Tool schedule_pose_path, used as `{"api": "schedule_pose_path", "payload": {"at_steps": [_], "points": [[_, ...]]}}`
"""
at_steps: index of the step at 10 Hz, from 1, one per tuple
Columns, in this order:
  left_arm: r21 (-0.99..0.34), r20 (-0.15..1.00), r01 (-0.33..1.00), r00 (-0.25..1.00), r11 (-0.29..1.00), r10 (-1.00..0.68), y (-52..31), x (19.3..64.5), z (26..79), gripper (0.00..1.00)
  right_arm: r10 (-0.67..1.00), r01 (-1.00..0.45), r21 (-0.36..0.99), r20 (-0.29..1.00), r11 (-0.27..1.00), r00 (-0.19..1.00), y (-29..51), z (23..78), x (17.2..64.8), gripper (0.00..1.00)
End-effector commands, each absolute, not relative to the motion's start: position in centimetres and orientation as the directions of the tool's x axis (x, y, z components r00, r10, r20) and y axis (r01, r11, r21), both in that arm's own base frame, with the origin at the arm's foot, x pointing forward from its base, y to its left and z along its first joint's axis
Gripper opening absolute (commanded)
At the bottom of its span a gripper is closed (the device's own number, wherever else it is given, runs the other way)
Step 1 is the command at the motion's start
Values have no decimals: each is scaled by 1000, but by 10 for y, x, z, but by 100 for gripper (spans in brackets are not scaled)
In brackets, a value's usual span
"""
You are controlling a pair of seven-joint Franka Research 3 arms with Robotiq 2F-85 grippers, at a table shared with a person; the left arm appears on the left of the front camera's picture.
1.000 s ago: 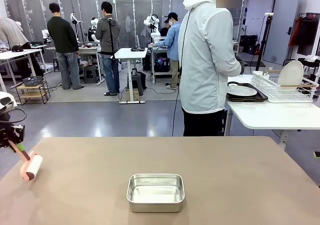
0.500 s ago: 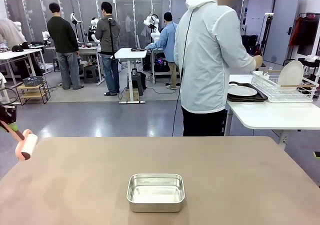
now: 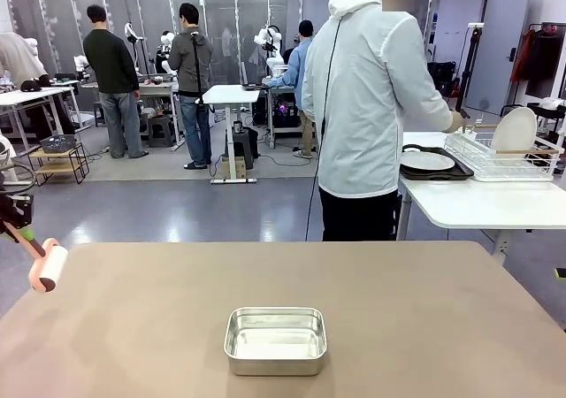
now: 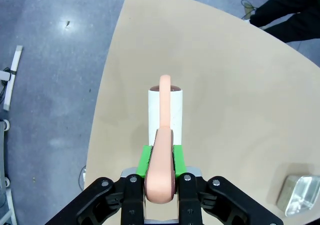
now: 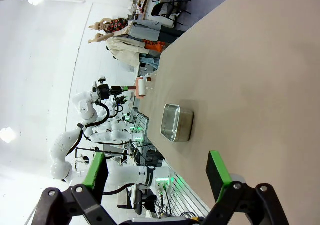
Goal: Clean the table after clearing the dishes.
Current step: Place the Lint Roller back on top of the Airtight Container.
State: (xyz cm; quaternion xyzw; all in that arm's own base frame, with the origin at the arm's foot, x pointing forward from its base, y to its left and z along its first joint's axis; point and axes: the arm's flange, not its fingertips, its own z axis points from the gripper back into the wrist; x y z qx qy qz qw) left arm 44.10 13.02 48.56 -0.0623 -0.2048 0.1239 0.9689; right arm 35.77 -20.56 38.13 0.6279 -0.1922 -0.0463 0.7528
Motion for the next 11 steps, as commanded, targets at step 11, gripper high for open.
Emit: {"api": "schedule_pose_path", "payload": {"at_steps": [11], "points": [[61,497,455,758,888,-422,-41,439,567,21,-299,-189,959,248,212,922,-205,382,354,100]]}}
